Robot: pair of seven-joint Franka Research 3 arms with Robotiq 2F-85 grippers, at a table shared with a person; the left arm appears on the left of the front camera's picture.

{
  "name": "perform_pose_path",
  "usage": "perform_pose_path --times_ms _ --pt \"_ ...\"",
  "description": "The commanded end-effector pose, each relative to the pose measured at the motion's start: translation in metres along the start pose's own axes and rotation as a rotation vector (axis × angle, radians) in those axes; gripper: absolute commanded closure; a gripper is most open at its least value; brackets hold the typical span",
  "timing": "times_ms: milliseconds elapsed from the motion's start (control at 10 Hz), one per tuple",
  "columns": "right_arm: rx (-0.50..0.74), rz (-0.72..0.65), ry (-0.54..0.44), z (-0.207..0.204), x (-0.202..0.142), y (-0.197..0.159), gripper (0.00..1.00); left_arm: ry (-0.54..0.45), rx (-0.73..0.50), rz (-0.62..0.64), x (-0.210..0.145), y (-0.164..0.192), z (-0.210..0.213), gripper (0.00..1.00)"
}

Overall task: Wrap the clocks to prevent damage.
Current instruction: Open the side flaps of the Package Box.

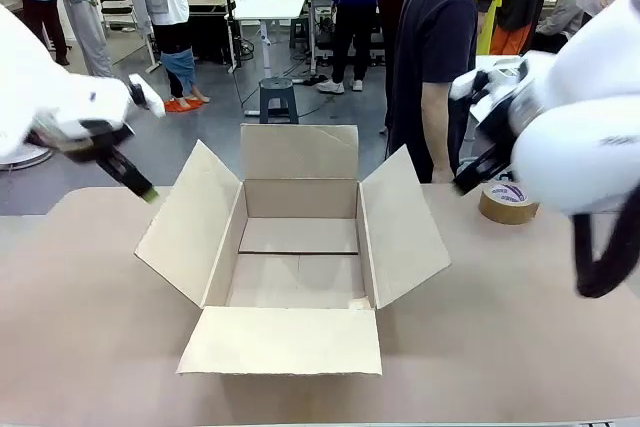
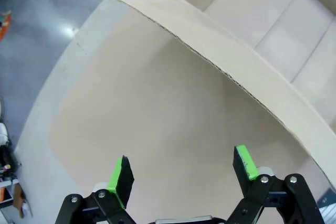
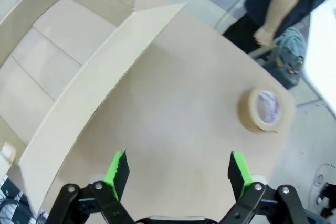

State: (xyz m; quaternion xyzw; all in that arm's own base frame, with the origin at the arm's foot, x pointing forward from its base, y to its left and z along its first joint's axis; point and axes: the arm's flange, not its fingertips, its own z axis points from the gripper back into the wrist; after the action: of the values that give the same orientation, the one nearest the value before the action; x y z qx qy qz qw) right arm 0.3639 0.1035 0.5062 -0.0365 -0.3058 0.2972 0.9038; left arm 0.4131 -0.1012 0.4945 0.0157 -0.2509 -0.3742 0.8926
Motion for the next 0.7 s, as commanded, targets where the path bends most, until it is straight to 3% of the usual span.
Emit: perform_pose_path --times_ms 0,300,400,600 --pt "-0.050 0.033 0.055 0.063 0.027 0.006 0.00 0.037 0.026 -0.045 0.018 0.014 0.048 0.00" --pt "-0.123 0.055 0.172 0.086 0.046 0.021 0.00 0.073 0.088 -0.026 0.022 0.007 0.085 0.00" --pt "-0.056 0.054 0.054 0.101 0.031 0.008 0.00 0.019 0.029 -0.028 0.025 0.020 0.082 0.00" --pt "-0.056 0.054 0.054 0.101 0.031 0.008 0.00 0.019 0.029 -0.028 0.025 0.020 0.082 0.00"
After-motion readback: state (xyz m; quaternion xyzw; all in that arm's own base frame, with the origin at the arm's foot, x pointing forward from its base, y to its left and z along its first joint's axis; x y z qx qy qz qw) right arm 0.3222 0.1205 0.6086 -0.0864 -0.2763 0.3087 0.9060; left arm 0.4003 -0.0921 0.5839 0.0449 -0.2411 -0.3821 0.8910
